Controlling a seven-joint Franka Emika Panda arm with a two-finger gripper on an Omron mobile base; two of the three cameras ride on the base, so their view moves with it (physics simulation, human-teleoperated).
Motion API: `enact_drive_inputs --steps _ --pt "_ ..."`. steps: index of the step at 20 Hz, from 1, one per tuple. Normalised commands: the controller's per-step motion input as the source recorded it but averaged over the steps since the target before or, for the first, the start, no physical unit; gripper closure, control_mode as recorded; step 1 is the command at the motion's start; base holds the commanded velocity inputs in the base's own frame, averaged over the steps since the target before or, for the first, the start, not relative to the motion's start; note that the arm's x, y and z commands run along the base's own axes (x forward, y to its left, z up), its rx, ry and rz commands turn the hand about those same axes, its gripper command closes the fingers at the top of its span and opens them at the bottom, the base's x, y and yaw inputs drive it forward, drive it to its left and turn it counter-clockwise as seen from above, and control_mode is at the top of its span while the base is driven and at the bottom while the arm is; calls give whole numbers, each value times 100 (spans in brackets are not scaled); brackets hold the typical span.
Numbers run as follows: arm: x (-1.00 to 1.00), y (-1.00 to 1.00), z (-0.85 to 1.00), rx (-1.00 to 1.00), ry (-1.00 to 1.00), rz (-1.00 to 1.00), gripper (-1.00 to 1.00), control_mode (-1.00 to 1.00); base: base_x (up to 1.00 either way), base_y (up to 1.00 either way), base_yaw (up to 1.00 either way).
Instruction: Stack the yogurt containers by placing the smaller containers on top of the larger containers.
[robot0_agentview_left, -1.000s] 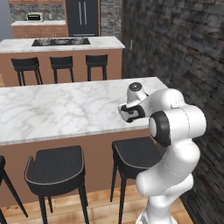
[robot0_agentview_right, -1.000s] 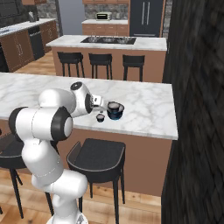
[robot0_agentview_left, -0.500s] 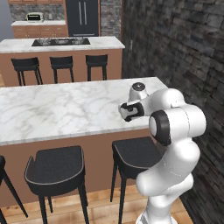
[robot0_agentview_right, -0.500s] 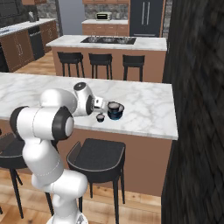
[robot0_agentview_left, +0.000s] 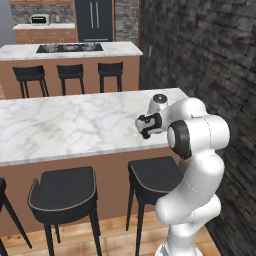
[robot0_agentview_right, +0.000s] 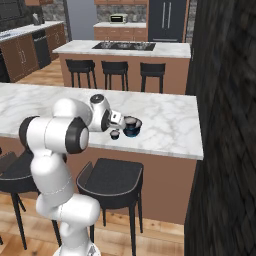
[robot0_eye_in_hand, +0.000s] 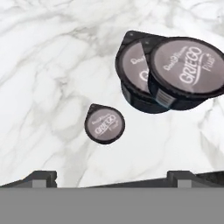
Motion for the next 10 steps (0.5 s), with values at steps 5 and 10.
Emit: enact_drive_inputs --steps 5,10 --pt "21 0 -5 0 0 -1 -100 -100 0 0 0" --pt "3 0 -1 0 0 0 -100 -100 0 0 0"
